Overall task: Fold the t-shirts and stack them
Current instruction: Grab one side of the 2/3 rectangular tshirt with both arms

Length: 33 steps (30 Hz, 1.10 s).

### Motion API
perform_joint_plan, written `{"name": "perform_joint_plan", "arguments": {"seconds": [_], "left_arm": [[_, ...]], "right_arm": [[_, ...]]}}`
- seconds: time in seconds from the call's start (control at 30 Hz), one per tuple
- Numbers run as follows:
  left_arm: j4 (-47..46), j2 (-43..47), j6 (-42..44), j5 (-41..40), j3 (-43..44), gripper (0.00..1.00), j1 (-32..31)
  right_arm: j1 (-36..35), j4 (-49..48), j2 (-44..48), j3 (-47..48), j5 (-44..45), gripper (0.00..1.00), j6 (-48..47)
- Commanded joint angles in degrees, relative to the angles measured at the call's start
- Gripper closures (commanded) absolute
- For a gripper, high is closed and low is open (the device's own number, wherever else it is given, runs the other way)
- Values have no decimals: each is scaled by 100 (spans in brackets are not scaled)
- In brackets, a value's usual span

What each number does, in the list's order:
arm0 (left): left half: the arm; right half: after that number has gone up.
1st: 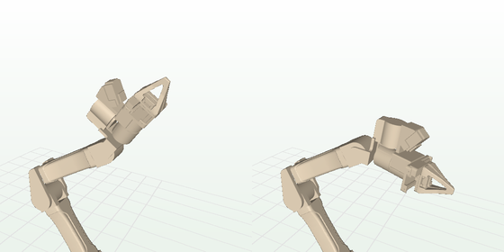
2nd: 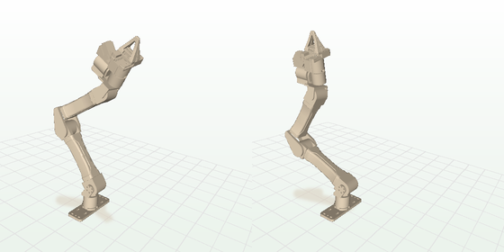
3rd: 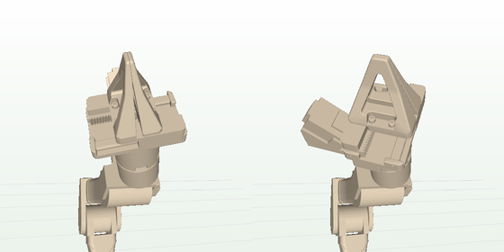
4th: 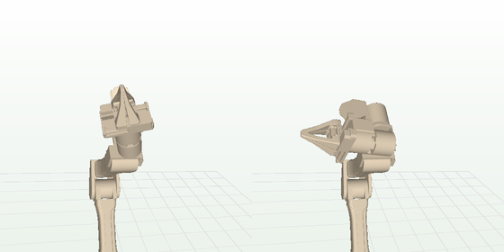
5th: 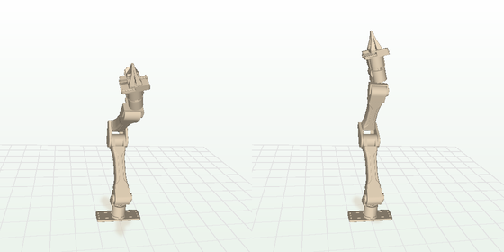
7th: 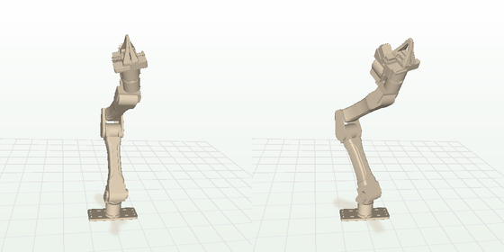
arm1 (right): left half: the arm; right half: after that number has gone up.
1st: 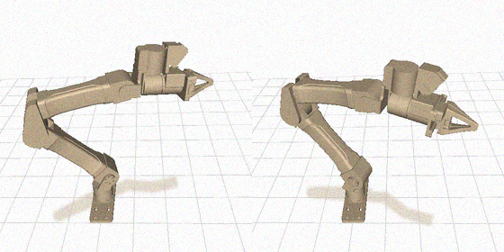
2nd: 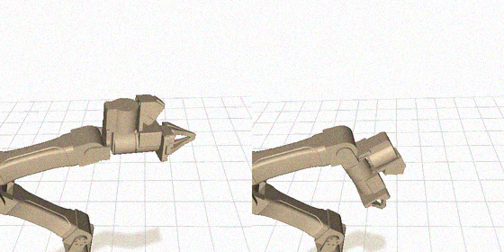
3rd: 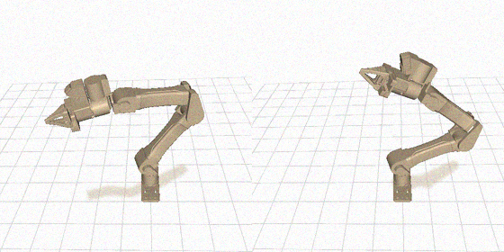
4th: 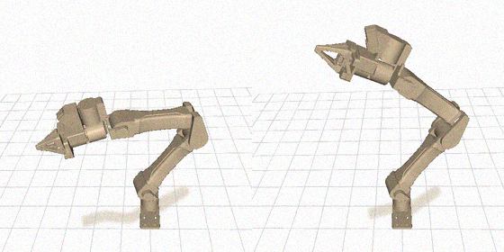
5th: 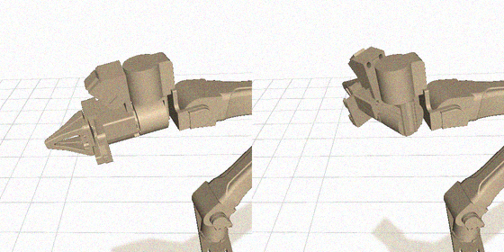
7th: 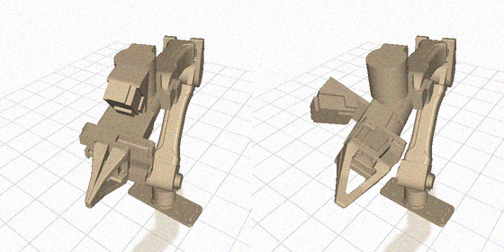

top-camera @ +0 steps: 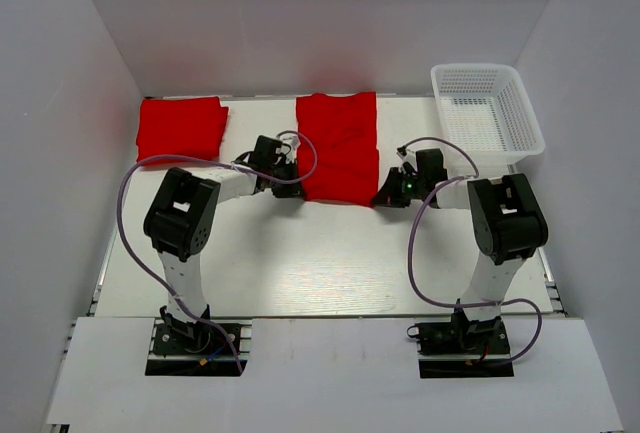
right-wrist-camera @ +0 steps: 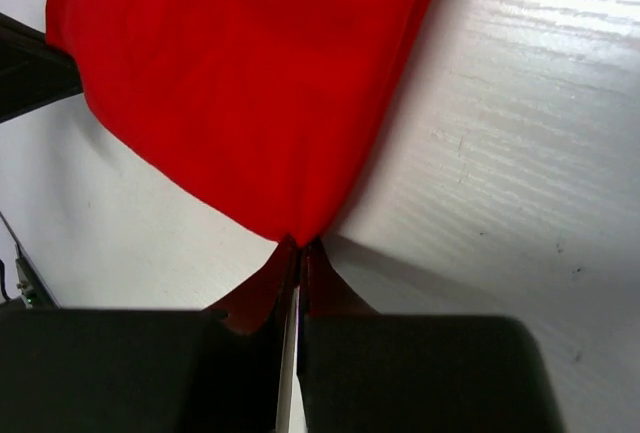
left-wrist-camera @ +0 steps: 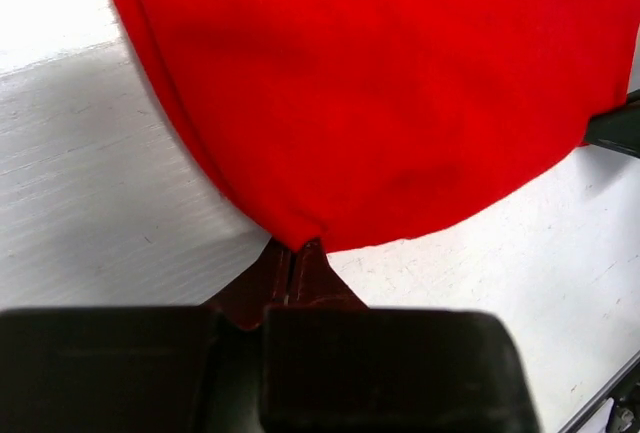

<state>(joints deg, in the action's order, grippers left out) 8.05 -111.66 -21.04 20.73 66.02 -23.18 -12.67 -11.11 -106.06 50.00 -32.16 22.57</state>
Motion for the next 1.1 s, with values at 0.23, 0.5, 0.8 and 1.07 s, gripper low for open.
{"name": "perform_joint_plan", "arguments": {"seconds": [0.23, 0.5, 0.8, 1.07], "left_arm": [[389, 1698, -269, 28, -1345, 100, -230], [1713, 3631, -700, 502, -2523, 100, -634], [2464, 5874, -1113, 161, -2322, 100, -890], [2569, 5375, -1279, -700, -1550, 100, -890]], "right_arm": [[-87, 460, 1964, -1140, 193, 100, -103], [-201, 2375, 4794, -2608, 351, 100, -103], [-210, 3502, 7045, -2584, 131, 100, 301], [-201, 2431, 6460, -2117, 412, 100, 345]]}}
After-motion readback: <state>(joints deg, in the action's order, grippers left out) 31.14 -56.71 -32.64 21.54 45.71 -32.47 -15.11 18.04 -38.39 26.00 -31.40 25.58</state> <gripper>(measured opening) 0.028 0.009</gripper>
